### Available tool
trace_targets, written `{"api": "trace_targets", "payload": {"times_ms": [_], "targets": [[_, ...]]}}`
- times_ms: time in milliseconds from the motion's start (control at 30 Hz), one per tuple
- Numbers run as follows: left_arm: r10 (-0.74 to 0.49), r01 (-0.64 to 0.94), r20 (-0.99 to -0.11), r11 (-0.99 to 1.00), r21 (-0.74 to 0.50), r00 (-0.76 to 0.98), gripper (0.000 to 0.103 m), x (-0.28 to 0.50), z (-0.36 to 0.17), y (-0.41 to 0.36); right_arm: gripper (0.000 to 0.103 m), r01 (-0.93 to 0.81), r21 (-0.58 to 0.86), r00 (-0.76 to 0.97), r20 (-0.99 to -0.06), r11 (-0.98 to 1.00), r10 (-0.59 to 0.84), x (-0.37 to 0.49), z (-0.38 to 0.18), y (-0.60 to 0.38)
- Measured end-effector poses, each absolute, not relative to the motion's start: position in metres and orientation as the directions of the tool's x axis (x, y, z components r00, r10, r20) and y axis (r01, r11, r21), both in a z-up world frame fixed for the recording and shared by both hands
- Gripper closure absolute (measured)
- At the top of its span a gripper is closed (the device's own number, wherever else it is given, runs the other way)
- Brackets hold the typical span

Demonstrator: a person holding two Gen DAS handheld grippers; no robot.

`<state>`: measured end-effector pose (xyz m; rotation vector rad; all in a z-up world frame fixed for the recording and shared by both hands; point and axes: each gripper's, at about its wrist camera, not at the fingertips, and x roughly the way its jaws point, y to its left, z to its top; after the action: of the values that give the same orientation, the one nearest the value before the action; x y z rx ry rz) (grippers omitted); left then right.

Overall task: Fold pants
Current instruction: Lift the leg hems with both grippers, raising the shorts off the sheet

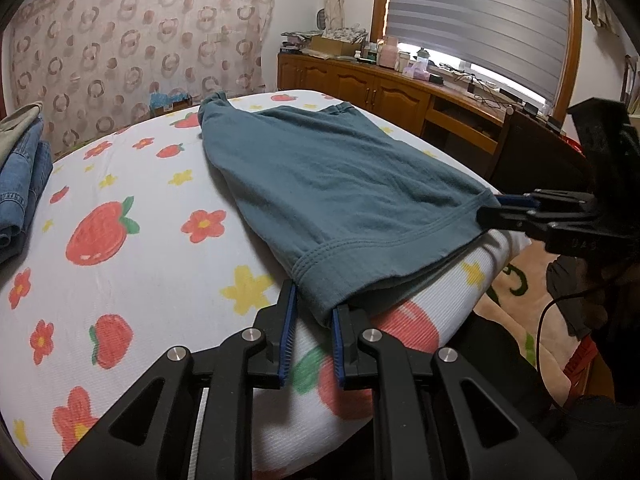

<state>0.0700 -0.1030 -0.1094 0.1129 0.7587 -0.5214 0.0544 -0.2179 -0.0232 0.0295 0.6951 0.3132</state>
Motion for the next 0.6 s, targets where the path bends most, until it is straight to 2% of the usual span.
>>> {"api": "trace_targets", "payload": {"times_ms": [300,600], "targets": [[-0.418,0.486,-0.679,0.868,-0.102,0.604,0.085,0.0695,-0.1127,-0.1012,0.067,-0.265,0.123,0.719,-0.636,0.956,0.281,0.0593,-0.0276,-0.2156],[-0.418,0.486,-0.677,0.868,-0.1,0.606,0.087,0.0686,-0.1119,-0.102,0.092,-0.307,0.189,0.697,-0.622,0.933,0.356,0.0595,-0.0295,-0.2232]]}}
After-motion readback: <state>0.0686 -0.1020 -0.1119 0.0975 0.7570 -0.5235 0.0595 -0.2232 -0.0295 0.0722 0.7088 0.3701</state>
